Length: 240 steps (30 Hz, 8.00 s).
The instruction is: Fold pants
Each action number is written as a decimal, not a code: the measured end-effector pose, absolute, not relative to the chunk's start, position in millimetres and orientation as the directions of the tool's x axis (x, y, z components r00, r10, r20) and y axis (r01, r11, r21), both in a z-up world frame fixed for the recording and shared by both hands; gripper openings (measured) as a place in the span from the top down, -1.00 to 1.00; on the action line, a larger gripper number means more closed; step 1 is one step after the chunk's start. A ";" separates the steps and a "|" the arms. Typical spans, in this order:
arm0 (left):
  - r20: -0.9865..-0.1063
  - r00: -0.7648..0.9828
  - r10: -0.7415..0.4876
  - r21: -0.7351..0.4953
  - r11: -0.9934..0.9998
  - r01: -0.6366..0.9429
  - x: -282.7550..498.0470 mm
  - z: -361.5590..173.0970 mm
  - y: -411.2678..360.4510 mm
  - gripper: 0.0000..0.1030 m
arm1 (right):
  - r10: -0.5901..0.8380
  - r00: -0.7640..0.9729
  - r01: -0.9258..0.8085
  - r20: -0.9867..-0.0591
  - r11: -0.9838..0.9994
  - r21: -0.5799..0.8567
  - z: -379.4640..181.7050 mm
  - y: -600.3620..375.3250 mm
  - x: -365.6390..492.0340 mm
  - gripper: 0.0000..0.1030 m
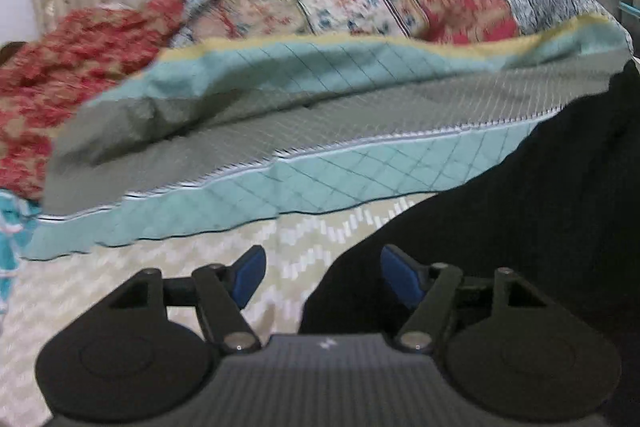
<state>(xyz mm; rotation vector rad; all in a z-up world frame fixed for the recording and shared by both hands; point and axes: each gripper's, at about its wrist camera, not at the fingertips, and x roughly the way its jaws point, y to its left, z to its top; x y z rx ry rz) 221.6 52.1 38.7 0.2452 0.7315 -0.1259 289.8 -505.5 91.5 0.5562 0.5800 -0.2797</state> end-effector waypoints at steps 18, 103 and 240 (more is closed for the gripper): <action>-0.566 0.824 0.036 0.257 0.957 0.134 211.2 21.1 50.1 0.91 | -0.238 0.741 0.572 -0.628 0.714 0.404 11.8 -561.1 374.4 0.92; -0.713 0.627 -0.313 -0.457 0.886 -0.077 2.3 30.7 171.9 -0.92 | 0.554 0.554 -0.518 -0.621 0.814 0.264 6.1 -154.0 18.8 -0.24; -0.714 0.670 -0.203 -0.490 0.828 -0.272 -70.1 29.0 186.6 -0.89 | 0.485 0.654 -0.245 -0.581 0.862 0.443 18.6 -211.9 -23.2 0.36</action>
